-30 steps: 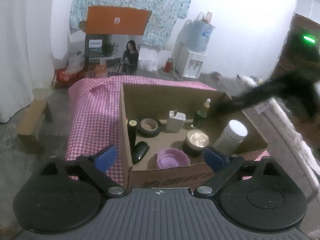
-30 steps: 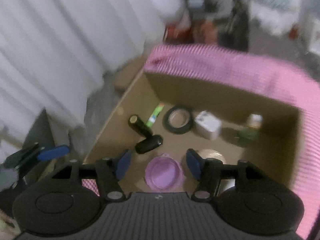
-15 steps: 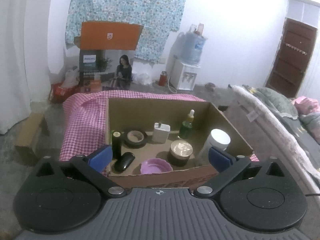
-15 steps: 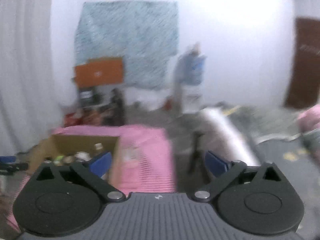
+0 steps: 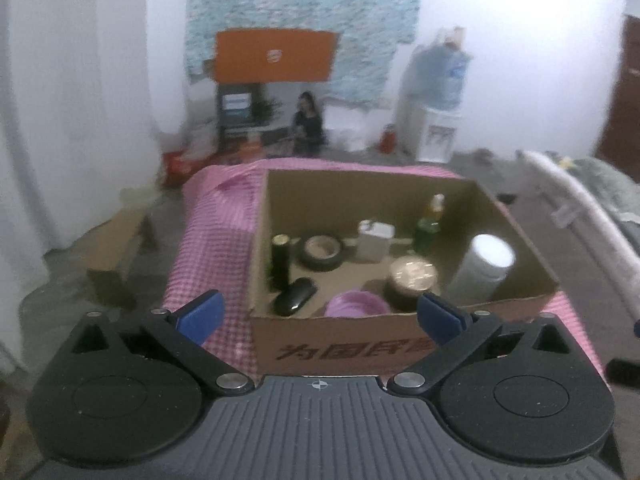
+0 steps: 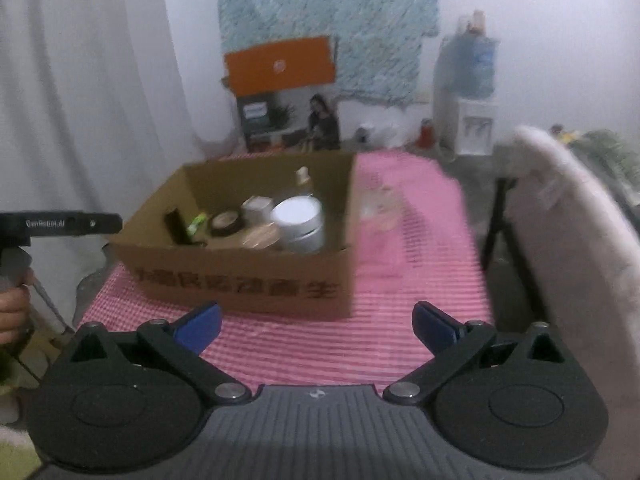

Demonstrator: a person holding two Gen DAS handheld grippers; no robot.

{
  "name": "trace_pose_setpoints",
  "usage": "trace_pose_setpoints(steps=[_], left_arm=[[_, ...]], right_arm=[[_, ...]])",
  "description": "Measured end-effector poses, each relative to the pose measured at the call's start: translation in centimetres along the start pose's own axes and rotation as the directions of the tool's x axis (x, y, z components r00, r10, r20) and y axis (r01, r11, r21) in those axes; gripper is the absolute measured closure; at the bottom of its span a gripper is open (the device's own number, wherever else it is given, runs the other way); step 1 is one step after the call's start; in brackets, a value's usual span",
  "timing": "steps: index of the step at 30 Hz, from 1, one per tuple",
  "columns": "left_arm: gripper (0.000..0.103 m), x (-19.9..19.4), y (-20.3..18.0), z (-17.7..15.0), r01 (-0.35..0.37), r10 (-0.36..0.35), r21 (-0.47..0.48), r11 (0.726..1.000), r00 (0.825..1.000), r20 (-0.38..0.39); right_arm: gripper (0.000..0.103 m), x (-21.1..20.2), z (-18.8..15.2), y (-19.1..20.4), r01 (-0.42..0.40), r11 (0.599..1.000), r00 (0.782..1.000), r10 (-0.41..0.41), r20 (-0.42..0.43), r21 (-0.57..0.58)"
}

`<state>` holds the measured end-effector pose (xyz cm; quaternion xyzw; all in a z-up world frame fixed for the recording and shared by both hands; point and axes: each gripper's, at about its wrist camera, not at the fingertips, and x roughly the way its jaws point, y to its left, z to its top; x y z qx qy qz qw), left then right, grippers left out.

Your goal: Organize rigid objects

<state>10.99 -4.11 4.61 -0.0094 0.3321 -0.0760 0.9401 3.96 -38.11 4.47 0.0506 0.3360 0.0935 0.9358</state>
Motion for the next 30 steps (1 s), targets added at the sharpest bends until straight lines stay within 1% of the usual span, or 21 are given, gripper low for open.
trace_pose_setpoints(steps=[2,4,6,9,12,14,17,22,30], left_arm=[[0.0,0.3,0.0,-0.1,-0.03,0.03,-0.012,0.999,0.999,-0.019],[0.0,0.7,-0.1,0.0,-0.037,0.036,-0.018,0.999,0.998,-0.043],[0.0,1.1,-0.3,0.1,-0.038,0.037,-0.015,0.999,0.998,-0.056],[0.0,1.4,-0.9,0.2,-0.063,0.063,0.011,0.998,0.996,-0.055],[0.0,1.8,-1.7,0.0,-0.06,0.063,0.048,0.997,0.996,-0.057],[0.0,2.0,-1.9,-0.2,-0.059,0.062,0.045,0.997,0.996,-0.062],[0.0,2.3,-2.1,-0.4,-0.053,0.055,0.028,0.998,0.996,-0.076],[0.0,2.6,-2.4,-0.2,-0.053,0.055,0.027,0.998,0.993,-0.1],[0.0,2.9,-2.4,0.3,-0.058,0.06,0.018,0.998,0.993,-0.103]], right_arm=[[0.0,0.8,-0.1,1.7,0.007,1.0,1.0,-0.007,0.018,-0.016],[0.0,1.6,0.3,2.9,0.018,1.0,0.999,-0.017,0.045,-0.026],[0.0,2.2,0.7,3.8,0.011,0.999,0.998,-0.008,0.07,-0.035],[0.0,3.1,1.7,4.6,0.0,0.999,0.995,0.005,0.103,-0.049],[0.0,3.7,2.5,4.9,0.025,0.999,0.992,-0.021,0.125,-0.034],[0.0,4.3,2.9,5.0,0.041,0.999,0.993,-0.039,0.115,-0.012],[0.0,5.4,3.2,5.1,0.038,0.999,0.996,-0.04,0.075,0.021],[0.0,6.6,3.1,5.4,0.06,0.998,0.998,-0.06,0.02,0.027],[0.0,7.2,3.8,5.4,0.1,0.995,0.995,-0.1,0.0,0.022]])
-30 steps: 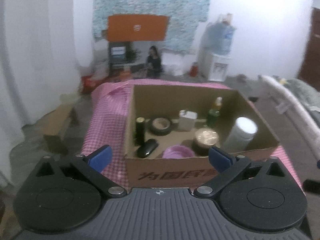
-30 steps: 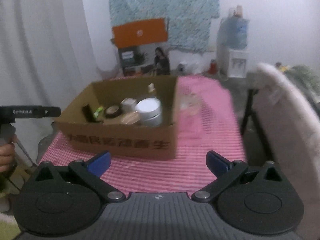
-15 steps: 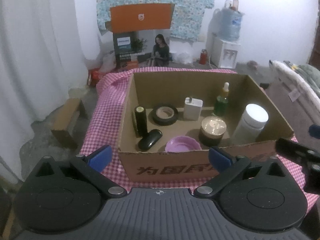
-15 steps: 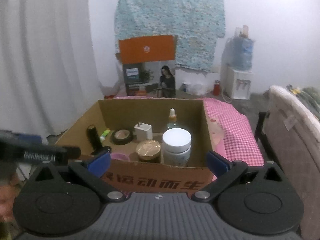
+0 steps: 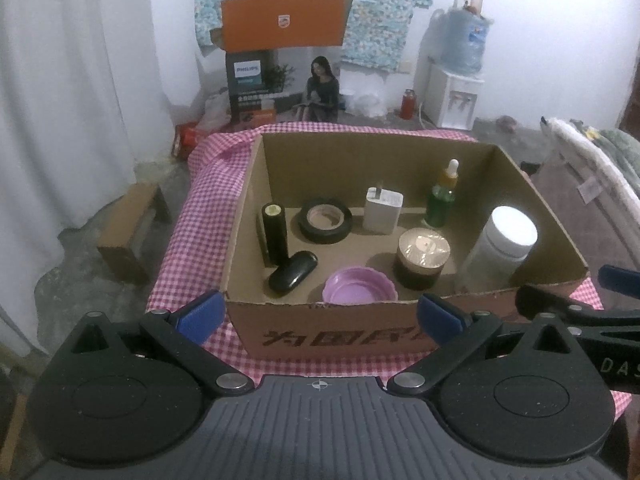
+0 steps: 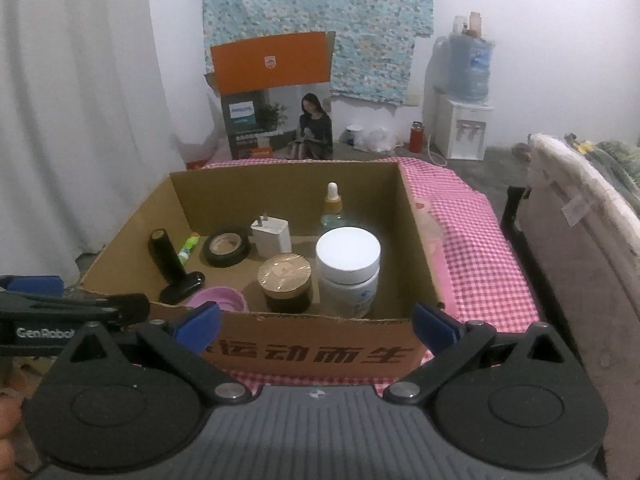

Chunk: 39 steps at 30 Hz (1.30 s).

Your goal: Organize rigid objects

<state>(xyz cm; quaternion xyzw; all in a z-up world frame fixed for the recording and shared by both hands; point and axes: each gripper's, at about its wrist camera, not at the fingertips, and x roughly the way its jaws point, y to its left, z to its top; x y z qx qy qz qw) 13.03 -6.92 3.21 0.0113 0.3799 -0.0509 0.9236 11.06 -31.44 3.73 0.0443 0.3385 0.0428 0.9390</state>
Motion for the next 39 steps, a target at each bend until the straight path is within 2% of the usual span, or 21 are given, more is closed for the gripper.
trace_pose_setpoints(steps=[39], left_arm=[[0.001,0.34,0.21,0.21,-0.013,0.013,-0.006,1.0,1.0,-0.019]], right_arm=[[0.0,0.93,0.79,-0.16,-0.005,1.0,0.999,0.005,-0.04,0.011]])
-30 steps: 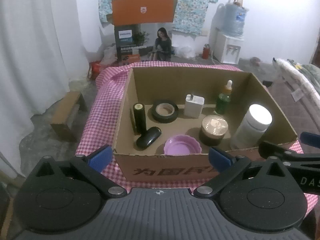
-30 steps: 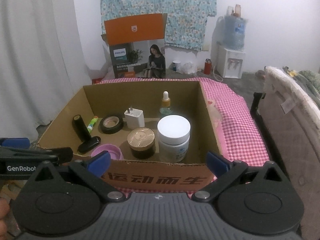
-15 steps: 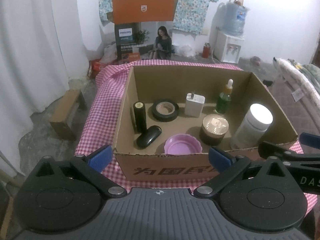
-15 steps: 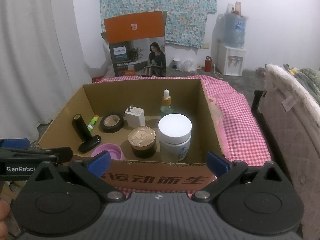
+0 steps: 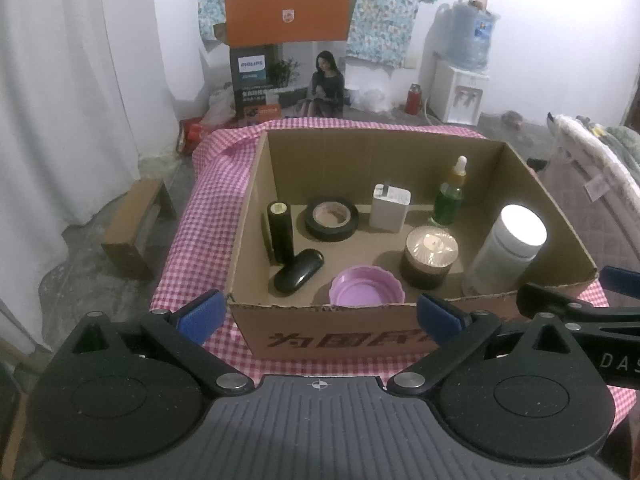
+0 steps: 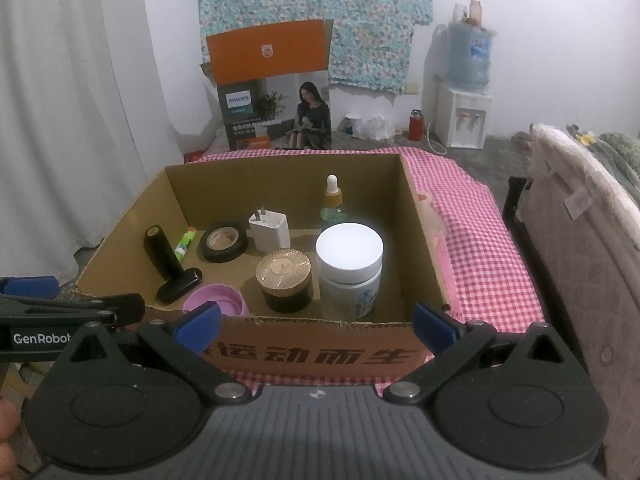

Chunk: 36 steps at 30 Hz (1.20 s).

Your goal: Organize rigid objects

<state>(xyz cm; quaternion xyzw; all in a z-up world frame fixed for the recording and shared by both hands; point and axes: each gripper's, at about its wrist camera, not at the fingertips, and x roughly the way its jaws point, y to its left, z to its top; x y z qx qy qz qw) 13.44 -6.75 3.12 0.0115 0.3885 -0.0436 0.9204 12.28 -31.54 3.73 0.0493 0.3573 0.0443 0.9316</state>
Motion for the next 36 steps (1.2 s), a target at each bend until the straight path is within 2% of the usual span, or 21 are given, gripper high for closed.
trace_pose_setpoints(steps=[36], left_arm=[[0.001,0.36,0.11,-0.39,0.0,0.0,-0.002,1.0,1.0,-0.009]], right_arm=[[0.0,0.11,-0.13,-0.41,0.011,1.0,1.0,-0.011,-0.007,0.001]])
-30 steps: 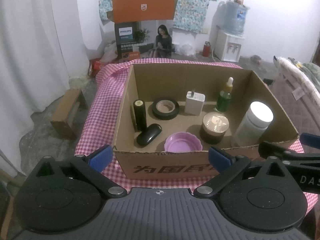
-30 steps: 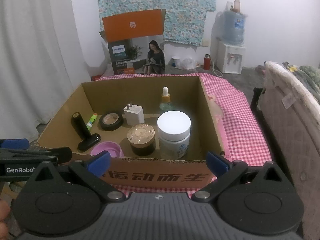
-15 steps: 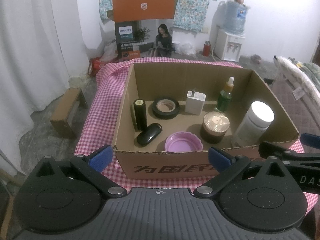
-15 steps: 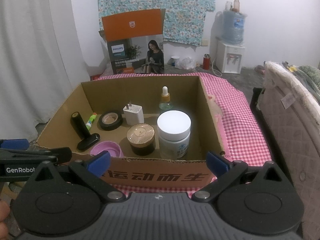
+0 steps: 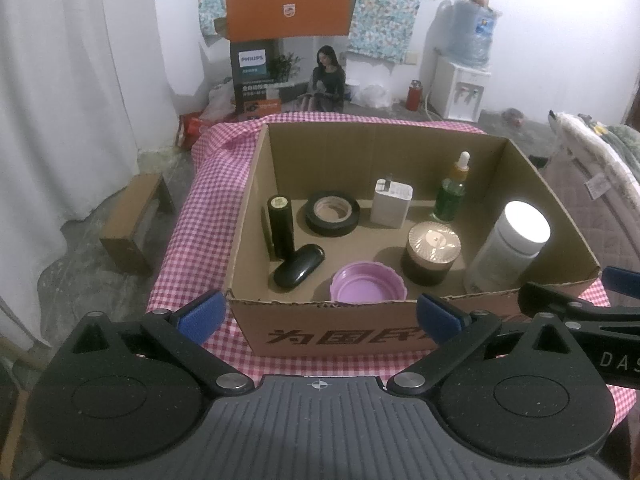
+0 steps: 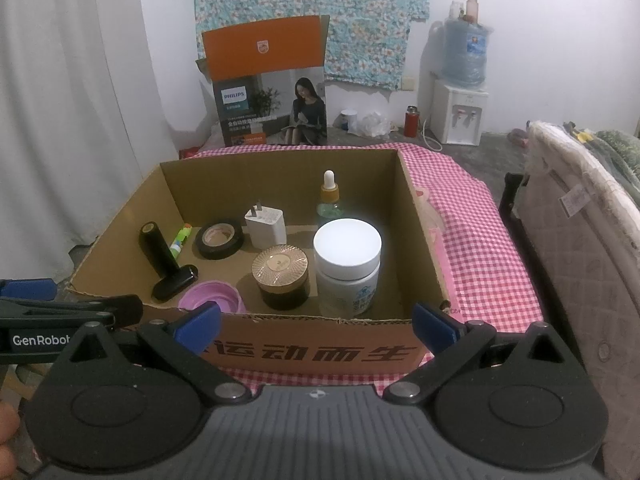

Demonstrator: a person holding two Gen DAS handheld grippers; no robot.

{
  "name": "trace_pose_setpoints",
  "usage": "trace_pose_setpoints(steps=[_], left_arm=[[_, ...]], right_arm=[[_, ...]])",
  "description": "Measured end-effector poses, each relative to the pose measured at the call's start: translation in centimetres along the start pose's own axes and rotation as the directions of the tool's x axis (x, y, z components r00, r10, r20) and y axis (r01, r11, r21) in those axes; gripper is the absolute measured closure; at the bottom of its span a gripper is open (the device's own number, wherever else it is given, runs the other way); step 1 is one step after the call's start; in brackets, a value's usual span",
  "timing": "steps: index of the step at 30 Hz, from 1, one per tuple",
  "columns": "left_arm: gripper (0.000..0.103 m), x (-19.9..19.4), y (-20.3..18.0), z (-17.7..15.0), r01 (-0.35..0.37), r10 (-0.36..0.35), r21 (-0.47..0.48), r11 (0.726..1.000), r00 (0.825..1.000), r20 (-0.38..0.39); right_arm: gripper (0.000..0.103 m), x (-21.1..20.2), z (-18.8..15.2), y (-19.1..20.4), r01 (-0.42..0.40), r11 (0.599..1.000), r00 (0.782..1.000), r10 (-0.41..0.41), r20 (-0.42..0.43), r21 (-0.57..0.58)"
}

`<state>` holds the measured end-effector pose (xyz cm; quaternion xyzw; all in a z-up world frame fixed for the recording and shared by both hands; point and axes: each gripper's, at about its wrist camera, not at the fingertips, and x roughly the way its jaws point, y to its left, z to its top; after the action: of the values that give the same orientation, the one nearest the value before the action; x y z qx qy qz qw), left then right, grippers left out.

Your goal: Organize rigid objects

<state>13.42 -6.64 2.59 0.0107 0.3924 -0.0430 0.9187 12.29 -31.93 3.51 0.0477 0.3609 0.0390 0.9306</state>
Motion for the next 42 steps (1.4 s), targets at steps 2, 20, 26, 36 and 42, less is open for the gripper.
trace_pose_setpoints(steps=[2,20,26,36,42], left_arm=[[0.001,-0.01,0.01,-0.04,0.0,0.0,0.0,1.0,1.0,0.0],[0.001,0.06,-0.1,-0.03,-0.002,0.002,0.003,1.0,1.0,-0.001],[0.001,0.08,-0.23,0.17,-0.004,0.004,0.007,1.0,1.0,-0.002],[0.001,0.11,-0.24,0.25,-0.005,0.005,0.009,1.0,1.0,-0.006],[0.001,0.12,-0.22,0.32,-0.006,0.006,0.01,1.0,1.0,-0.01]], right_arm=[[0.0,0.0,0.02,0.0,0.0,1.0,1.0,0.0,-0.001,0.001],[0.0,-0.01,0.04,-0.1,0.0,1.0,1.0,0.0,-0.001,0.0],[0.0,0.02,0.07,-0.09,-0.001,1.0,1.0,0.001,-0.002,0.0],[0.0,0.04,-0.14,-0.31,0.0,1.0,1.0,0.0,-0.005,0.004],[0.0,0.07,-0.3,-0.47,0.0,1.0,1.0,0.0,-0.008,0.007]])
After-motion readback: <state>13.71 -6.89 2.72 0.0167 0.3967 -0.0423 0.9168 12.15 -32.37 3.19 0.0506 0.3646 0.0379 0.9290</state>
